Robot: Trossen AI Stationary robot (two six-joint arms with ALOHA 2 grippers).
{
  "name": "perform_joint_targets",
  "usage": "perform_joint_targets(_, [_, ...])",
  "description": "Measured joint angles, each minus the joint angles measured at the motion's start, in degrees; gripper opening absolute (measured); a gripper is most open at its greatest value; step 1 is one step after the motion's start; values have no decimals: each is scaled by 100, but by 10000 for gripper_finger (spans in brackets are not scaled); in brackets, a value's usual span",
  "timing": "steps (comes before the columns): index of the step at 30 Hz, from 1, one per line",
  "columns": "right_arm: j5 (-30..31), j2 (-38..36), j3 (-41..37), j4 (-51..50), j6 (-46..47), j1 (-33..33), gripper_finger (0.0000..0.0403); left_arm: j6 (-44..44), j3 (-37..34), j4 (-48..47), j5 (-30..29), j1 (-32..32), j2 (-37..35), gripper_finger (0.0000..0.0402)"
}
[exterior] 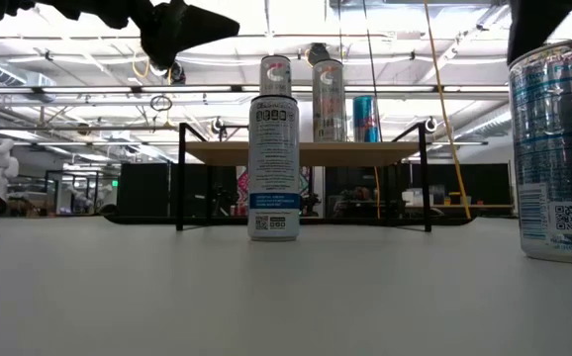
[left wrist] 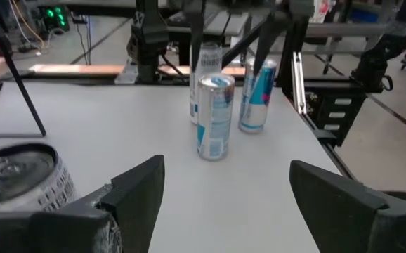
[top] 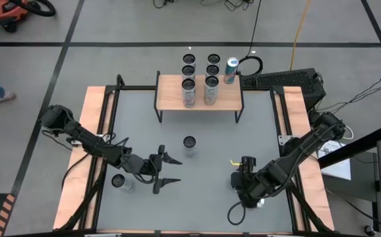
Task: Place canned beverage on shelf
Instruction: Put the top blue soda can on the shelf aligned with the other blue soda can
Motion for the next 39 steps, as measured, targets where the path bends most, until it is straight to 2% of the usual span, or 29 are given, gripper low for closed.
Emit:
perform_joint_targets(11, [-376,0,-573,446,-297,-344,326,124,2,150,-26,113,0,306])
perform_joint_targets(15, [-589,0,-811,711,-470,-433,289,98,2,208,-127,194,-2,306])
perform_joint_targets(22, [-580,0,-964,804,-687,-433,209,98,2,315,-133,385,-4,306])
perform_joint_targets(26, [-567,-2,-964,896,-736,-433,178,31,6,488,-239,500,106,306])
perform_joint_targets(33, [-308,0,-895,1021,-444,-439,184,256,9,1497,-303,631,621,306])
perform_joint_targets(36, [-193,0,-655,1000,-253,-483,187,597,9,2080,-303,621,815,306])
perform_joint_targets(39, [180,-15,-334,1028,-156,-494,185,850,14,2439,-283,618,958,306])
